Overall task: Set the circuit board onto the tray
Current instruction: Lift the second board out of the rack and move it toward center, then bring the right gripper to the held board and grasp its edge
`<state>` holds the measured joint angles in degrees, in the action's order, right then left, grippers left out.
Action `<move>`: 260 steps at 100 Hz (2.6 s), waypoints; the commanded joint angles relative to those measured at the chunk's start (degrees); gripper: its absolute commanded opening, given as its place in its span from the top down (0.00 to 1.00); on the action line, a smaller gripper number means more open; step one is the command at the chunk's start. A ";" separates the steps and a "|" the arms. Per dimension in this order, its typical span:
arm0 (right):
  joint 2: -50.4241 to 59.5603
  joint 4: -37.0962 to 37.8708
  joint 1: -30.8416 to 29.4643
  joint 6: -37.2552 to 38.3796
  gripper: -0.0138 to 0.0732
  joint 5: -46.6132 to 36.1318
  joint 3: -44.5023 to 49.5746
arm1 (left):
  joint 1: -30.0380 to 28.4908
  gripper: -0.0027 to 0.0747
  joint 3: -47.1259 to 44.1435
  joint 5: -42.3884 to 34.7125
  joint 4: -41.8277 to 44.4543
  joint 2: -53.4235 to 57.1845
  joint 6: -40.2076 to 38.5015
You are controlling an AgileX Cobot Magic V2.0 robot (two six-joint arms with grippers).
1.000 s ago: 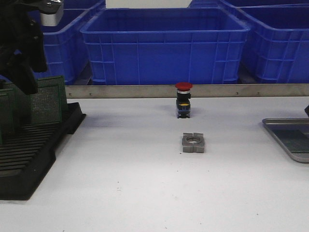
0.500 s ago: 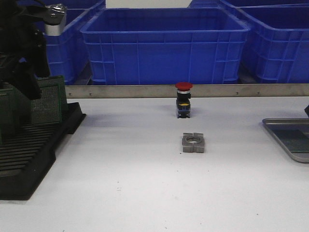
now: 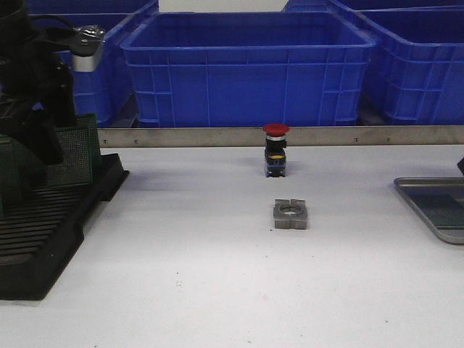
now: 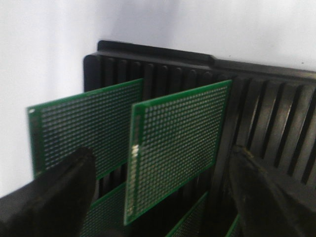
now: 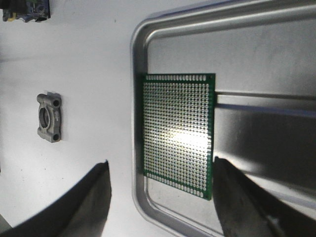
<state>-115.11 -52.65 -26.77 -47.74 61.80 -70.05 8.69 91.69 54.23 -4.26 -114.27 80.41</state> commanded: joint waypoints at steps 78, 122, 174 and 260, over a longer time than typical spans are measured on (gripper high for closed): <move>3.32 -2.14 -0.35 -0.36 0.29 2.16 -1.28 | -0.10 0.88 1.84 3.19 -2.46 2.03 -0.08; 3.32 -2.14 -0.35 -0.36 0.29 2.22 -1.28 | -0.10 0.99 5.56 10.11 -2.46 2.38 -0.08; 3.32 -2.54 -0.35 -0.36 0.29 2.27 -1.28 | 3.41 0.99 14.50 18.63 -17.78 7.19 -1.70; 3.32 -10.73 0.29 -9.12 0.29 9.09 -1.28 | 25.73 0.99 14.50 18.63 -31.65 1.92 -9.90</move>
<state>-115.11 -56.67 -26.77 -51.71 64.94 -70.05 34.15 104.34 70.85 -32.72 -114.71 72.15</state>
